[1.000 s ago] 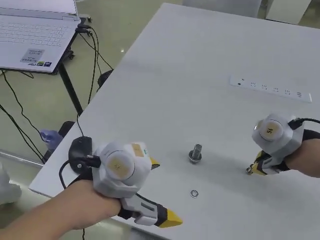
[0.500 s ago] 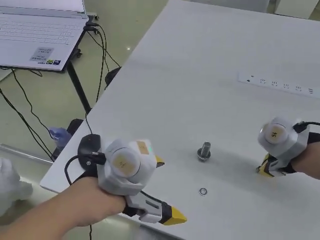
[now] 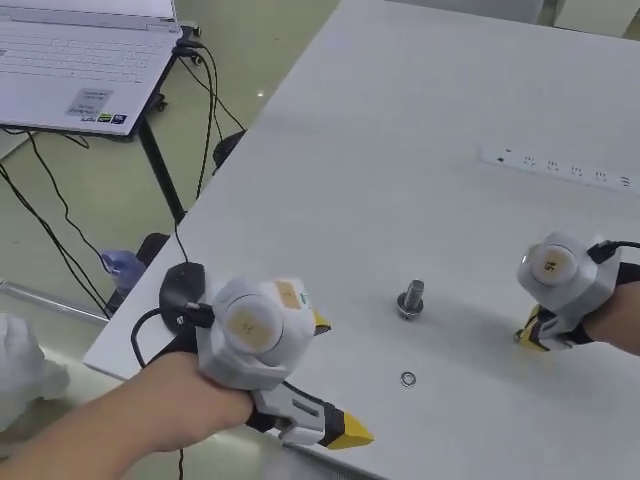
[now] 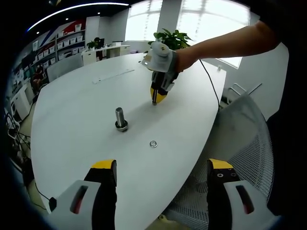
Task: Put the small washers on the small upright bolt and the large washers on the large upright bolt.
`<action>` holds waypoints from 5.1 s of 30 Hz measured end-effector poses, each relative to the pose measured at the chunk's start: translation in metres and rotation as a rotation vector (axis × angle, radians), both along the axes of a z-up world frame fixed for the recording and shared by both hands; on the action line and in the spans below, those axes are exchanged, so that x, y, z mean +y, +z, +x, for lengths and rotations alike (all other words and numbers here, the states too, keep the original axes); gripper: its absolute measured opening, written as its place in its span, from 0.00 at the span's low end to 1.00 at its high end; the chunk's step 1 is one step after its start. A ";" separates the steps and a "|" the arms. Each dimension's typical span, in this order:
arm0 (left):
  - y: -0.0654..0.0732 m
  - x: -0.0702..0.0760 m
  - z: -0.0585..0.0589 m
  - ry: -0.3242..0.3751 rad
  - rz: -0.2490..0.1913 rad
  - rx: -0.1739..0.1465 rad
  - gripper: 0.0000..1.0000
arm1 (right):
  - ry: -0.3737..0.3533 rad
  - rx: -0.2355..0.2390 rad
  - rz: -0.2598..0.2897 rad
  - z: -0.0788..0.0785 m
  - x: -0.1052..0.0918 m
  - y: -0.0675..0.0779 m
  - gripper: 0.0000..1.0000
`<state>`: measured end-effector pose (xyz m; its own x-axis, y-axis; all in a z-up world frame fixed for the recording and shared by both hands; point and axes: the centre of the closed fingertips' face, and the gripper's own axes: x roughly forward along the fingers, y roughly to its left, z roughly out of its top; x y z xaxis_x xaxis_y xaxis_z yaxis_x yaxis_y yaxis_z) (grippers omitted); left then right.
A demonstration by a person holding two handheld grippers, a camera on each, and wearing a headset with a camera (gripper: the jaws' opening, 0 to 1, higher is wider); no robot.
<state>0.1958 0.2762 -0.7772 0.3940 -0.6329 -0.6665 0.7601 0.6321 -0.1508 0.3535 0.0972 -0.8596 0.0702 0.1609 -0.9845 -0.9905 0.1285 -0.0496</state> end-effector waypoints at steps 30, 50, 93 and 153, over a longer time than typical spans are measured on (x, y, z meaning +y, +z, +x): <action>0.007 -0.006 0.001 -0.012 -0.013 -0.017 0.77 | 0.099 0.004 0.104 -0.010 0.037 0.037 0.31; 0.014 -0.009 0.002 -0.052 -0.016 -0.047 0.80 | 0.252 0.040 0.216 -0.069 0.107 0.043 0.32; 0.004 -0.008 0.003 -0.068 -0.014 -0.038 0.74 | 0.309 0.042 0.119 -0.103 0.125 -0.019 0.21; 0.006 -0.016 0.009 -0.009 -0.001 -0.053 0.77 | -0.046 -0.004 0.093 -0.046 -0.022 0.041 0.12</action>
